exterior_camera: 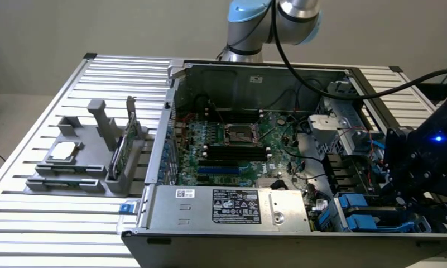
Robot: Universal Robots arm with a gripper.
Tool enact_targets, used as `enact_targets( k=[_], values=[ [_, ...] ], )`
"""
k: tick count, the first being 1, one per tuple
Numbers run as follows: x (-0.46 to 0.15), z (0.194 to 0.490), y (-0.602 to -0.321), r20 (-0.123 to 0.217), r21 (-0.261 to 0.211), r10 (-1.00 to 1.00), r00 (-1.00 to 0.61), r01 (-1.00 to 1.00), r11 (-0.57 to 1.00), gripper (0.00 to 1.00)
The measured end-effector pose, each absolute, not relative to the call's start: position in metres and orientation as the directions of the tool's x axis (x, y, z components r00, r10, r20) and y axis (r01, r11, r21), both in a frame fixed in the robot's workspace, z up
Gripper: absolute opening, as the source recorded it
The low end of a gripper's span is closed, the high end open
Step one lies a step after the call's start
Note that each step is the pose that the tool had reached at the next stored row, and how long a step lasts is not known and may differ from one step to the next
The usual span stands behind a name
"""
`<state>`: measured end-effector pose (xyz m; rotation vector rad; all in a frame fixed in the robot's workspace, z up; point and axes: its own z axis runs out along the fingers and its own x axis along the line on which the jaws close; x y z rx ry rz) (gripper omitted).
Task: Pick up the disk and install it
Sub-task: 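Insert the first disk wire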
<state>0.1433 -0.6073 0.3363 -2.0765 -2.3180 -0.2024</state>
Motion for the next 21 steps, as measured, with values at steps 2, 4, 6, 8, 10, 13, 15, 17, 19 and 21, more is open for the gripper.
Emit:
enact_targets(
  k=[2, 4, 6, 8, 10, 13, 15, 17, 19, 21],
  values=[
    [0.1433, 0.3360, -0.6070, 0.103, 0.083, 0.988, -0.113, 0.991, 0.105, 0.17],
    [0.1432, 0.3360, -0.6065, 0.103, 0.084, 0.988, -0.114, 0.991, 0.105, 0.17],
    [0.1429, 0.3359, -0.6057, 0.102, 0.085, 0.988, -0.113, 0.991, 0.105, 0.17],
    [0.1423, 0.3357, -0.6048, 0.102, 0.085, 0.988, -0.113, 0.991, 0.104, 0.17],
    [0.1420, 0.3356, -0.6047, 0.102, 0.085, 0.989, -0.111, 0.991, 0.102, 0.17],
    [0.1419, 0.3356, -0.6046, 0.102, 0.085, 0.990, -0.098, 0.992, 0.090, 0.17],
    [0.1418, 0.3356, -0.6046, 0.102, 0.085, 0.991, -0.087, 0.993, 0.079, 0.17],
    [0.1416, 0.3356, -0.6046, 0.102, 0.085, 0.992, -0.079, 0.994, 0.070, 0.17],
    [0.1408, 0.3356, -0.6046, 0.102, 0.086, 0.992, -0.073, 0.994, 0.065, 0.17],
    [0.1400, 0.3358, -0.6046, 0.102, 0.087, 0.992, -0.069, 0.994, 0.060, 0.17]
  ],
)
